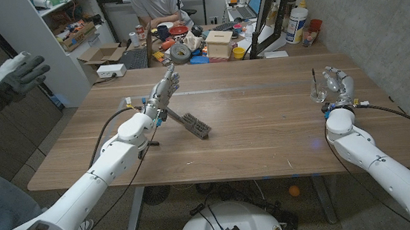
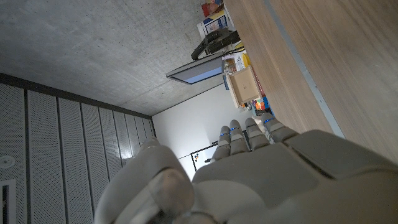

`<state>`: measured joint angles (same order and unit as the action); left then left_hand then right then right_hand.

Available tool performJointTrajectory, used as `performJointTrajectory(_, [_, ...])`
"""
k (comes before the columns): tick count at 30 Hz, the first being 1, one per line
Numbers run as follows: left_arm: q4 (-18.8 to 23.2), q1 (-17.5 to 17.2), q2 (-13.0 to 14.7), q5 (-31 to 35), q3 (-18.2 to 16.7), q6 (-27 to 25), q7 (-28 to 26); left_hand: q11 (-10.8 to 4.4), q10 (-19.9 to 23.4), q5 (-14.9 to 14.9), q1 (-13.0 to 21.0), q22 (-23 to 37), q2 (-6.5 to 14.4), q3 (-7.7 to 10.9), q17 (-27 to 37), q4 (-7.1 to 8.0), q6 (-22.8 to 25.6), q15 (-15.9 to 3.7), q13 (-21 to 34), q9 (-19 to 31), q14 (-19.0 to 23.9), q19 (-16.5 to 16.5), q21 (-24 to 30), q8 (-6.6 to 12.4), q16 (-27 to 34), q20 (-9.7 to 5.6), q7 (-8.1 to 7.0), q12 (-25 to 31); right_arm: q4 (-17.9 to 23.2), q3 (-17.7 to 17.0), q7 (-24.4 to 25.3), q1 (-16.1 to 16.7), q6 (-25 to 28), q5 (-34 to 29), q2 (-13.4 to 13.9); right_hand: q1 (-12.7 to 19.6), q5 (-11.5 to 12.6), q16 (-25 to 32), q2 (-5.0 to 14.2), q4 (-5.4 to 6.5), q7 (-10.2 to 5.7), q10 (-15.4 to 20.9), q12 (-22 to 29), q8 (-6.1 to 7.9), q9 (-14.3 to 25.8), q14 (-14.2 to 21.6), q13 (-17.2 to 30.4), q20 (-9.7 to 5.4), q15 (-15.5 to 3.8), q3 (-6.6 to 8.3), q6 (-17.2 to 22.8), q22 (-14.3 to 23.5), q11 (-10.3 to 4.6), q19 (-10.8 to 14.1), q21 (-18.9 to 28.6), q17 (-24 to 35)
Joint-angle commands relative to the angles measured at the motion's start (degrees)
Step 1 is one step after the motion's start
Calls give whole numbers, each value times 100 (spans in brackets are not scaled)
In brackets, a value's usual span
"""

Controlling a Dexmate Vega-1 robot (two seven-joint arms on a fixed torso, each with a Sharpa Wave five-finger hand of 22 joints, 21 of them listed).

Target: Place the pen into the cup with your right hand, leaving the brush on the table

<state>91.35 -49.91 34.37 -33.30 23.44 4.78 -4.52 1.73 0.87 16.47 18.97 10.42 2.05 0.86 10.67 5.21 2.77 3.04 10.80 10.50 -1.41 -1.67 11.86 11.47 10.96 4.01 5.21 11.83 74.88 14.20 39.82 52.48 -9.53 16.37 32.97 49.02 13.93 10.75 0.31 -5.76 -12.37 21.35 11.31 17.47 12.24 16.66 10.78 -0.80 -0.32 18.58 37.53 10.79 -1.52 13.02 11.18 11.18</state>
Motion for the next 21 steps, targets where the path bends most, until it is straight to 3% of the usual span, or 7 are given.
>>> performJointTrajectory(1, [-29,49,-196,95,120,55,-124,-16,19,-6,0,17,45,-39,12,17,46,29,9,25,-21,-25,-12,29,-19,10,8,-27,156,-61,-241,129,-172,-5,213,-108,-12,-22,-1,22,11,-65,21,-123,-17,-86,35,27,23,-40,-210,24,17,-44,17,5])
performJointTrajectory(4, [16,50,-265,176,166,61,-242,-13,14,-7,2,17,48,-42,12,17,47,24,9,25,-21,-27,-12,27,-18,9,9,-29,191,-115,-346,205,-526,-14,254,-164,-13,-31,-12,41,56,-70,38,-222,-30,-148,35,21,1,-66,-372,25,17,-61,23,4])
performJointTrajectory(5, [31,51,-298,200,180,64,-287,-9,10,-7,3,18,48,-43,12,17,49,25,9,25,-20,-27,-12,28,-17,10,8,-30,220,-150,-440,248,-708,29,268,-187,-7,-77,-17,42,53,-75,52,-250,-38,-332,35,-96,-57,-79,-365,23,73,-143,2,-4])
performJointTrajectory(8, [37,64,-441,303,238,129,-449,11,23,-10,6,18,53,-50,12,18,89,24,9,26,-16,-31,-12,39,-14,6,66,-25,392,-202,-540,372,-1080,-121,394,-186,4,-93,24,41,76,-154,37,-313,-45,-506,31,-176,-72,-69,-431,21,210,-219,-8,-13])
performJointTrajectory(13, [-55,86,-671,436,343,308,-583,19,59,-12,13,17,60,-55,12,17,136,25,9,26,-12,-34,-12,53,-11,-3,103,-11,581,-283,-873,493,-1615,-261,563,-264,-2,-67,56,79,108,-276,17,-438,-52,-600,27,-157,-45,-94,-640,20,150,-290,-8,-14])
performJointTrajectory(21, [-342,351,-742,490,431,537,-222,16,116,-15,31,17,79,-54,10,13,201,27,9,25,28,-20,-5,70,4,-9,99,8,934,-385,-813,596,-2019,-926,633,-900,-108,13,173,445,521,-175,104,-537,-62,-607,24,-101,8,-311,-731,20,185,-319,31,7])
